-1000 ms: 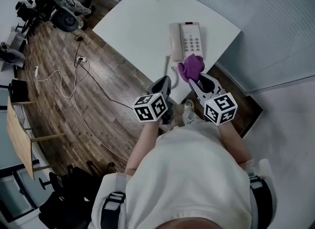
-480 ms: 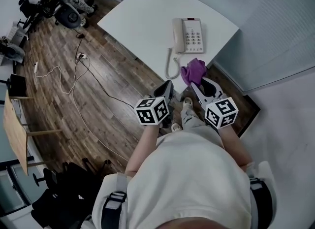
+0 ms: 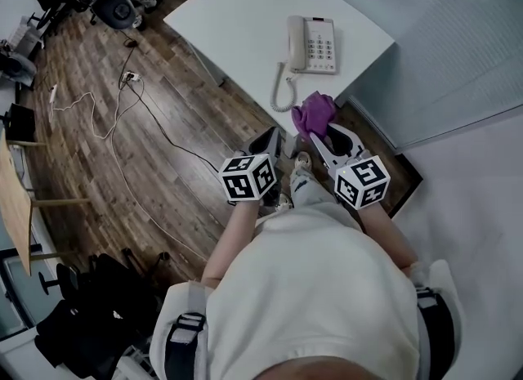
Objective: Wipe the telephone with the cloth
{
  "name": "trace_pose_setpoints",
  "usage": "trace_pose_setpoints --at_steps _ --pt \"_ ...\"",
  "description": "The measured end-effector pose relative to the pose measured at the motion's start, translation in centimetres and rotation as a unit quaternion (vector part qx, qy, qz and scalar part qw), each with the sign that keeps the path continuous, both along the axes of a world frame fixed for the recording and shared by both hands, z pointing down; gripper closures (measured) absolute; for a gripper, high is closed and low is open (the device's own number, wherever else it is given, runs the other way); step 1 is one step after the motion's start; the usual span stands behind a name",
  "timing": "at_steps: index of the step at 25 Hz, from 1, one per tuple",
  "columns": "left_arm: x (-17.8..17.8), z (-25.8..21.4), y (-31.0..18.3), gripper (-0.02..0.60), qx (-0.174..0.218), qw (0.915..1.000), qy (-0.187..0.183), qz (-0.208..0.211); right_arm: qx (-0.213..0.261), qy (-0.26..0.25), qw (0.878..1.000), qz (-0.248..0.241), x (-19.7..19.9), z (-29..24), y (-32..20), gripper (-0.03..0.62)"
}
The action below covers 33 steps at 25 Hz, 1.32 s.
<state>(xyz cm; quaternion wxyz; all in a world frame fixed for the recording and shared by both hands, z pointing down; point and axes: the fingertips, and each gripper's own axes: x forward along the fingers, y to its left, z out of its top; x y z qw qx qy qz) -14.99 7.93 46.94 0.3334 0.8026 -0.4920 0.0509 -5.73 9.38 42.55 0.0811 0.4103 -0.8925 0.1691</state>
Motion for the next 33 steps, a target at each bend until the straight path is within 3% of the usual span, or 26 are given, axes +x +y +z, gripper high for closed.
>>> trace_pose_setpoints --at_steps 13,33 --pt "1.0 -0.6 0.5 0.561 0.01 0.9999 0.003 0.013 0.027 -0.005 1.0 0.001 -0.3 -0.9 0.6 0.465" --pt "0.3 -0.4 0.5 0.56 0.009 0.9998 0.002 0.019 0.032 -0.018 0.999 0.021 -0.6 -0.9 1.2 0.465"
